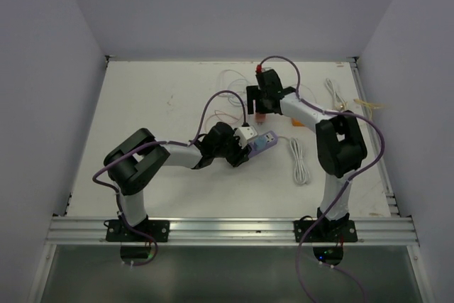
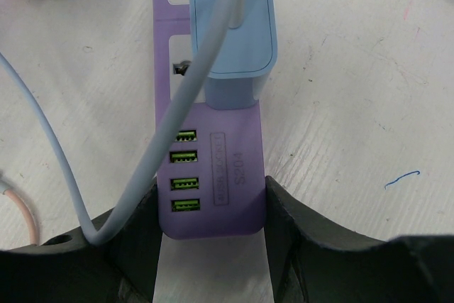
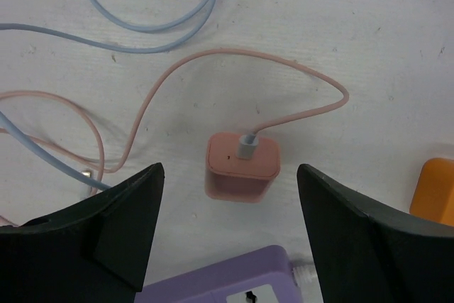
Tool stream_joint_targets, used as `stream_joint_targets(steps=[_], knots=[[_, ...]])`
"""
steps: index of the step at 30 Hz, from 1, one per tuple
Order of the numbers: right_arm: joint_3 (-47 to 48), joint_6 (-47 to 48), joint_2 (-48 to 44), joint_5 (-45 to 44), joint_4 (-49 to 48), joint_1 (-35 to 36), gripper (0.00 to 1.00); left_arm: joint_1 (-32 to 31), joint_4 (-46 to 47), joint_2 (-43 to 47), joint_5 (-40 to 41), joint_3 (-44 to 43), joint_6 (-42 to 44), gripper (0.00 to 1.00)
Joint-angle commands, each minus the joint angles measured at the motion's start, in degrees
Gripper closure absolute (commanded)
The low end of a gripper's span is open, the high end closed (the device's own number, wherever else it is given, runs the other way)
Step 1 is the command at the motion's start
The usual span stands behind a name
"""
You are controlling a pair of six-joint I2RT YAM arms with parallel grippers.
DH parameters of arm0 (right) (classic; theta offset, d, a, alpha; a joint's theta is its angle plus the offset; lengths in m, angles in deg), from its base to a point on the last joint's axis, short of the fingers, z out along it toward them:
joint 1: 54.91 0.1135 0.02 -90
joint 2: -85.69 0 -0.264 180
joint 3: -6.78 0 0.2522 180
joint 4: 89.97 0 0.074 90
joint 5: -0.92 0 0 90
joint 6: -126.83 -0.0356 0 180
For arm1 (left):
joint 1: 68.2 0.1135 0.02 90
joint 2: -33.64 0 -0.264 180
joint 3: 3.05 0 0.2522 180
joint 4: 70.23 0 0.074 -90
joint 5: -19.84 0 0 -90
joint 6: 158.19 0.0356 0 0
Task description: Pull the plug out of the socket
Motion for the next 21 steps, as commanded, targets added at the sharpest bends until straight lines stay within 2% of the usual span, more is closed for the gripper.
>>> stream_joint_targets(steps=[1, 3, 10, 21], knots=[[2.22, 0.75, -4.89, 1.81, 0.27, -0.34, 0.2, -0.41, -14.4, -3.25, -0.35, 3.8, -1.92, 1.0], [1.7, 1.19, -6.99, 1.19, 0.36, -0.43, 0.15, -0.41, -14.49, -3.25, -0.35, 3.71, -2.01, 1.0], [-6.82, 2.08, -17.62, -0.21, -3.76, -0.51, 0.13, -0.41, -14.4, -3.43, -0.44, 3.71, -1.92, 1.0], [-28.79, 4.18, -36.17, 2.76, -12.64, -0.6, 0.13, -0.41, -14.05, -3.16, -0.44, 4.06, -1.92, 1.0]])
